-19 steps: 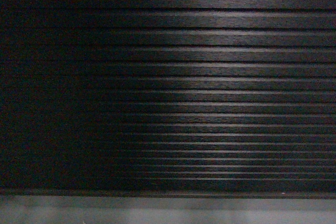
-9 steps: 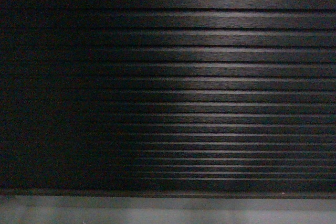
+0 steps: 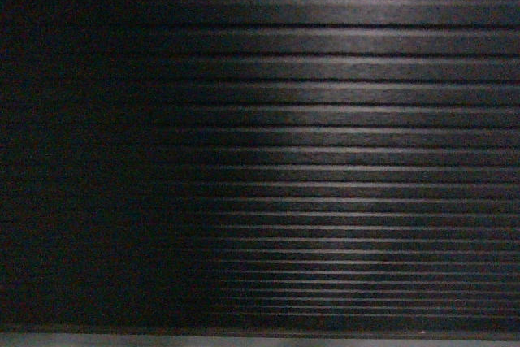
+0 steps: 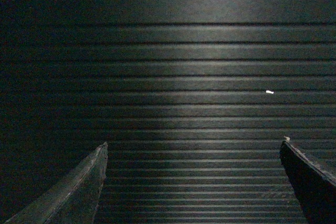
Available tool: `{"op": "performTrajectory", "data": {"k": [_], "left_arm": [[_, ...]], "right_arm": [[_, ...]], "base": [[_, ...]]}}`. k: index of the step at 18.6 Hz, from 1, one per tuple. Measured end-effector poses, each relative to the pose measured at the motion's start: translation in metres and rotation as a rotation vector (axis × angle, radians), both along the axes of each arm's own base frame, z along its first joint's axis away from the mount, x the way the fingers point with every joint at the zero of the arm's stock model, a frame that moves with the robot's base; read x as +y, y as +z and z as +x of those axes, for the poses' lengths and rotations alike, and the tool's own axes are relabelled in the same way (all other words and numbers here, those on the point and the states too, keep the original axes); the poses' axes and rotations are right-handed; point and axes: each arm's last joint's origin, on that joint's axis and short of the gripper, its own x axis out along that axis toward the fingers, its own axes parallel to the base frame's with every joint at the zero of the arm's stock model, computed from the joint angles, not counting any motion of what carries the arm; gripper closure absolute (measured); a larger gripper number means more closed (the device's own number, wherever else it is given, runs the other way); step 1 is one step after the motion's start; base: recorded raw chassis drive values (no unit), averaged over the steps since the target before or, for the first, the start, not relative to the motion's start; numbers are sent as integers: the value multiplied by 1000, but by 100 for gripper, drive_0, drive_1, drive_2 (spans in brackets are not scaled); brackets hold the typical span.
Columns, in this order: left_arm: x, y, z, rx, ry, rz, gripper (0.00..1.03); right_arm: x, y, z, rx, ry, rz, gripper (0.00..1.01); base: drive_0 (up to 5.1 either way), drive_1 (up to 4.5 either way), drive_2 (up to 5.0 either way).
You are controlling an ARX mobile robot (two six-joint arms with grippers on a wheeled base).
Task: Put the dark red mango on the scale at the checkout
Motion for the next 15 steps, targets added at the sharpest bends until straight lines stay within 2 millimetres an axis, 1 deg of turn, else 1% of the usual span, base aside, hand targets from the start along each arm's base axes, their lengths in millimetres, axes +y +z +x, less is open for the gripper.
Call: {"op": "performTrajectory", "data": {"k": [15], "left_arm": [[0, 0, 0, -1, 1, 10, 5]], "right_arm": [[0, 0, 0, 0, 0, 1, 3]], "base": [[0, 0, 0]]}}
